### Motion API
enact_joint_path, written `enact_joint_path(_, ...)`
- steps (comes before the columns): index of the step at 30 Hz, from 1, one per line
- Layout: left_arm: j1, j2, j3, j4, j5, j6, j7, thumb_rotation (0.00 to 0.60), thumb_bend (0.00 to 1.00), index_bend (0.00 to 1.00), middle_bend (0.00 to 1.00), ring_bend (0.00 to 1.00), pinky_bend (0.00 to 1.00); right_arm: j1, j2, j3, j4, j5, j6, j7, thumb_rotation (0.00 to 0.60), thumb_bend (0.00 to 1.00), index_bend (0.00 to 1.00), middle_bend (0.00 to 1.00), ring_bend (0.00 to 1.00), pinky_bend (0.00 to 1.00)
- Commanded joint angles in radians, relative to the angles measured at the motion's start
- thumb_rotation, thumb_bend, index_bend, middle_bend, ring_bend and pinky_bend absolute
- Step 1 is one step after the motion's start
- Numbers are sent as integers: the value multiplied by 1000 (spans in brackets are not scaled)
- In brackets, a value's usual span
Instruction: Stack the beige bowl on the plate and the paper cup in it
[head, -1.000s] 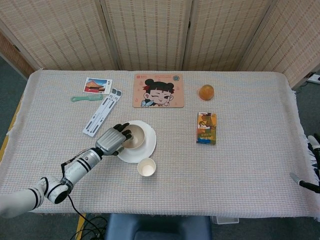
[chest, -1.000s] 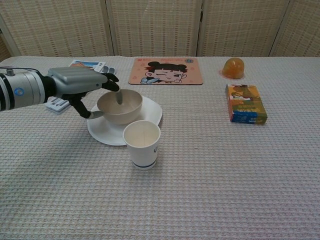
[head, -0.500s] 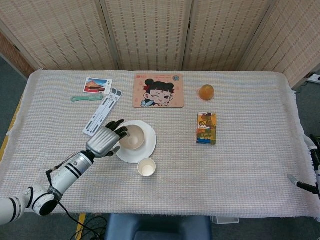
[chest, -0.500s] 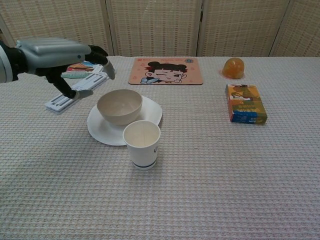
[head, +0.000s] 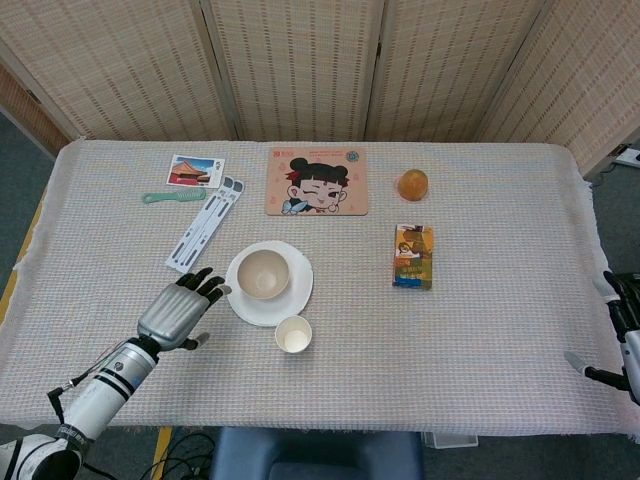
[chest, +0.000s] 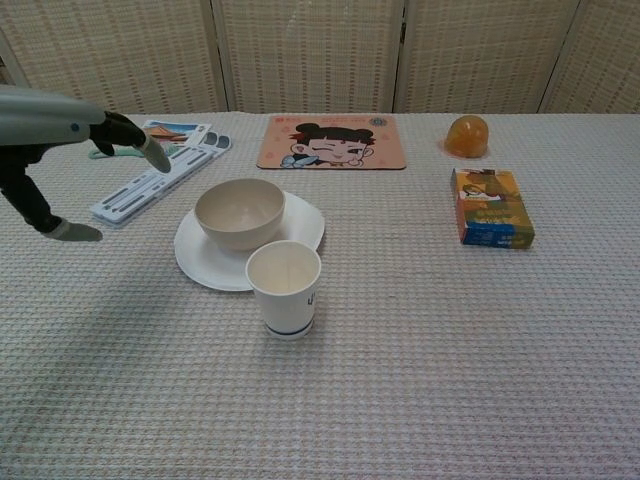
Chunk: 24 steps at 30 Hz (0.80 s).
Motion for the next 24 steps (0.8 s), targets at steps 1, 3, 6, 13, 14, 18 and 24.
enact_joint_path(1,-13,-33,14,1,-22,-6,21,600,264,168,120,0,201,-4,3,-2,2,-5,8,7,600,119,0,0,0,0)
enact_joint_path(3,-23,-58,14,12,-31,-10,27,600,259,166,116,0,202,-7,4,-4,1,-9,15,10,600,120,0,0,0,0)
enact_joint_path(6,-42,-94,10,26,-47,-22,28,600,258,163,114,0,202,-11,7,-6,1,-12,22,15,600,120,0,0,0,0)
enact_joint_path(13,-87,-163,11,47,-66,-41,57,600,258,192,109,0,201,-20,14,-9,5,-18,40,35,600,120,0,0,0,0)
enact_joint_path(14,-91,-171,13,51,-64,-40,61,600,258,198,109,0,201,-22,15,-10,6,-20,45,36,600,120,0,0,0,0)
enact_joint_path(18,-110,-203,14,71,-61,-56,55,600,258,228,109,0,202,-33,16,-11,5,-25,67,41,600,120,0,0,0,0)
enact_joint_path(24,-147,-231,9,115,-77,-100,36,600,258,257,109,0,201,-43,16,-11,5,-27,86,41,600,120,0,0,0,0)
